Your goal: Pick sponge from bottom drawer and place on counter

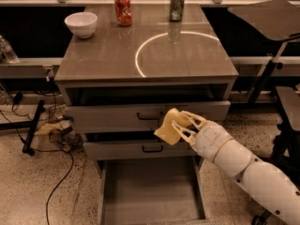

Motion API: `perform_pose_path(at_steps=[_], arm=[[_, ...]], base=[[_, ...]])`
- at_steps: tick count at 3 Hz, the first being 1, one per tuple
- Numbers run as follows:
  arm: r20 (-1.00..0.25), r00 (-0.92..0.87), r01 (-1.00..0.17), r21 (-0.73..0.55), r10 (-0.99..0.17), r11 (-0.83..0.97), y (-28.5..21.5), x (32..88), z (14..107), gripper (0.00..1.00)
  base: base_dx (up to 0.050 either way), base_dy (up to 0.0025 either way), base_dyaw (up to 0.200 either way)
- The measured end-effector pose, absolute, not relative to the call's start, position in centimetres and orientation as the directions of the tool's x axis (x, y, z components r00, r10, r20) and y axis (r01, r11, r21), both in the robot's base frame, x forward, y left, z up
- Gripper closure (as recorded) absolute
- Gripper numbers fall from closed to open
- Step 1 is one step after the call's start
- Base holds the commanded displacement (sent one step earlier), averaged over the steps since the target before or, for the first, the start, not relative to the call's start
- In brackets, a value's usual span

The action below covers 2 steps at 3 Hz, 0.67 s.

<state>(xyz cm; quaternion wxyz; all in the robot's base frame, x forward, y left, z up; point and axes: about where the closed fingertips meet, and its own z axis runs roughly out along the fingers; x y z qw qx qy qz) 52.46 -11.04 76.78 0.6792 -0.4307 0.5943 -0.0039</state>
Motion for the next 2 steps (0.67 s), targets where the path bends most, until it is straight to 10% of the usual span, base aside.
perform_pose_path(at_steps=[2], arm=[[-0.770, 0.315, -0.405, -0.638, -0.555, 0.655, -11.6, 53.6, 82.9, 1.00]], base=[[0.000, 0.00000, 0.000]])
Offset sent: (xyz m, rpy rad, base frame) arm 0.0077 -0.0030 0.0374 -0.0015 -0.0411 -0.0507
